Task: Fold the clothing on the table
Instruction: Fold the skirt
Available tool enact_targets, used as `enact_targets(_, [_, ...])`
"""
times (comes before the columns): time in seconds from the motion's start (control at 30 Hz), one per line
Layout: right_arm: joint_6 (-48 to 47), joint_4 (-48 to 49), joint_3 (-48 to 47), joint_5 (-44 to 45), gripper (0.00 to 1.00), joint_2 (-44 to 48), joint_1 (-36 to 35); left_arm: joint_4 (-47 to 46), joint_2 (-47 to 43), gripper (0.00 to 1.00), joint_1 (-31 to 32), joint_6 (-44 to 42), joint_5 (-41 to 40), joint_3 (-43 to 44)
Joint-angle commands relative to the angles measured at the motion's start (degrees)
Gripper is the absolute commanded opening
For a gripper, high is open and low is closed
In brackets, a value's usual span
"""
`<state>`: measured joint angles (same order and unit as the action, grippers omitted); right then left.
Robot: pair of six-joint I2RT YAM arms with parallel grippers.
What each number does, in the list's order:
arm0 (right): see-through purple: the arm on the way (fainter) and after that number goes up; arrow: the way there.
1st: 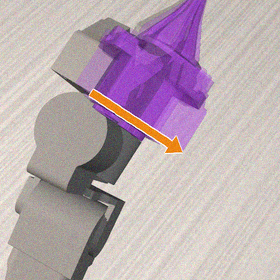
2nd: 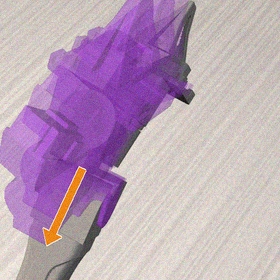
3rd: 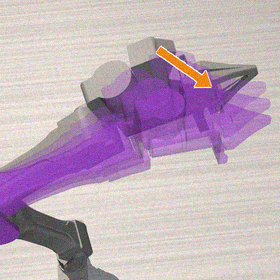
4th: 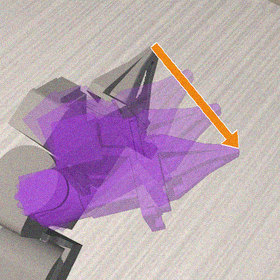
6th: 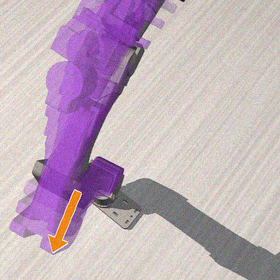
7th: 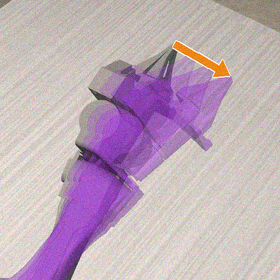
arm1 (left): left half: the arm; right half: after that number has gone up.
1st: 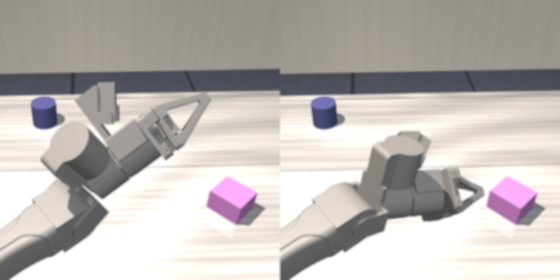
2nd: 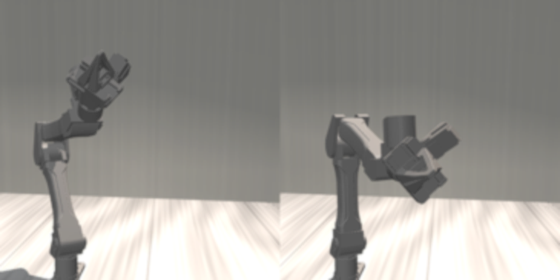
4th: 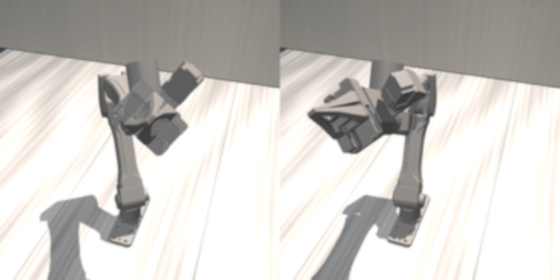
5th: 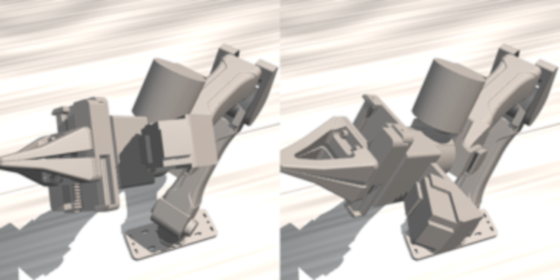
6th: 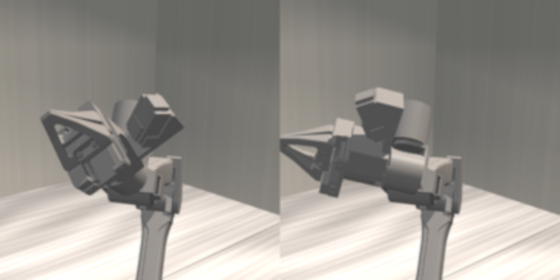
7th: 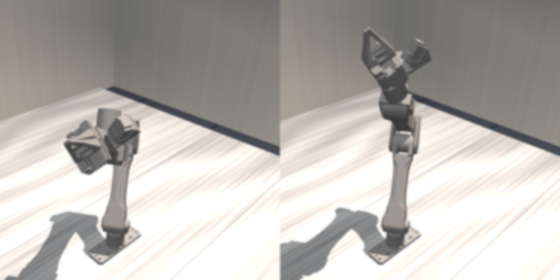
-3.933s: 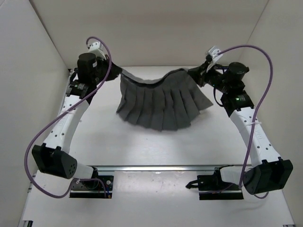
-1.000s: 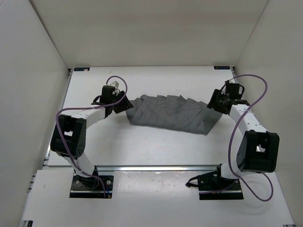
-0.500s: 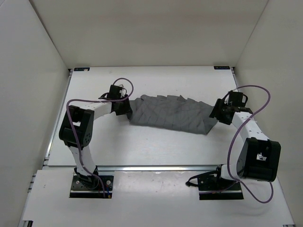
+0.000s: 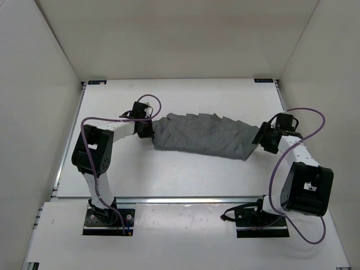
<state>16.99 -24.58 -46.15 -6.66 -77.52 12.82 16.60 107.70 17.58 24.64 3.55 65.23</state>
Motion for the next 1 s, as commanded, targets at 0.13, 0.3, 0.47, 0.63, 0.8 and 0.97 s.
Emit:
enact_targets(0.13, [0.67, 3.92, -0.60, -3.19, 0.45, -5.71, 0.81, 3.79, -8.73, 0.00, 0.96, -1.26, 1.19, -8.62])
enact_targets(0.3, [2.69, 7.26, -1.75, -3.27, 0.45, -7.55, -0.42, 3.35, -12.86, 0.00, 1.75, -0.65, 0.84, -11.88])
enact_targets(0.47, [2.69, 8.14, -4.29, -5.03, 0.44, -12.91, -0.60, 3.35, -13.04, 0.00, 1.31, -1.00, 1.90, -12.84])
enact_targets(0.63, [2.78, 9.98, -4.21, -6.53, 0.39, -15.64, -1.13, 3.00, -13.57, 0.00, 0.53, -1.35, 2.87, -13.02])
enact_targets(0.8, [2.43, 10.52, -5.09, -7.58, 0.01, -15.92, -1.22, 2.56, -13.31, 0.00, 0.08, -1.44, 3.04, -13.20])
enact_targets(0.97, [-2.57, 8.07, -8.07, -7.06, 0.00, -12.49, -4.64, 2.30, -13.22, 0.00, 0.43, -1.27, 3.04, -13.20])
